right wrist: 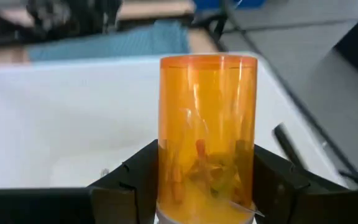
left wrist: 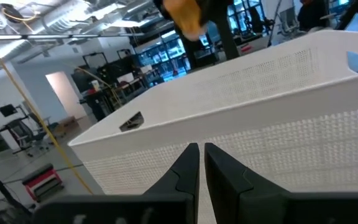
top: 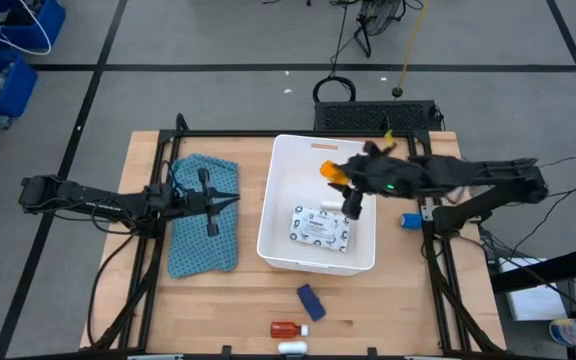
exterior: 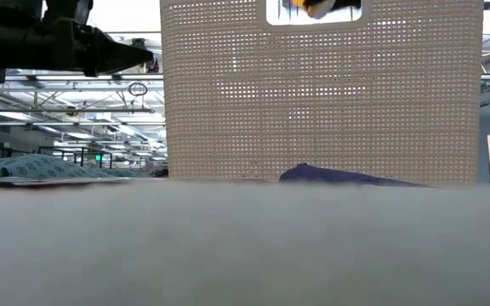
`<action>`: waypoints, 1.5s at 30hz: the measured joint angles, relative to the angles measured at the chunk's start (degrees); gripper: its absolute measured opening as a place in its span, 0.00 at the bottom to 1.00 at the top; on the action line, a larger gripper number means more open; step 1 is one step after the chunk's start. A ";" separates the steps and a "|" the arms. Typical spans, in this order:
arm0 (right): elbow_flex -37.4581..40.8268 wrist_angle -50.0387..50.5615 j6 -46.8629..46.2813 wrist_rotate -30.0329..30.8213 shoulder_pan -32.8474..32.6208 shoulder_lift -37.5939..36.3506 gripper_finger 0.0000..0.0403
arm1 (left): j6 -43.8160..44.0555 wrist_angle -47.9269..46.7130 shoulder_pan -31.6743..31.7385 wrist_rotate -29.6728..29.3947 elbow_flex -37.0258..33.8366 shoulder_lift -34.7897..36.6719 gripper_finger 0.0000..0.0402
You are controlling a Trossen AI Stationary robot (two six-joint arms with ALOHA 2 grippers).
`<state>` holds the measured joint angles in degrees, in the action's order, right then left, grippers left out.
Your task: Pick & place medical supplies in basket/bin
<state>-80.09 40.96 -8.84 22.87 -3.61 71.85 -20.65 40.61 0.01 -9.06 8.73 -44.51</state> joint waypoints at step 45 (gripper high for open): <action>0.48 7.61 32.65 -19.93 14.79 29.83 0.45 | -0.12 -2.40 0.00 -2.01 0.00 0.00 0.08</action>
<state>-79.61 48.57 23.81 2.94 11.18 101.68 -20.77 38.22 0.01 -11.07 8.73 -44.51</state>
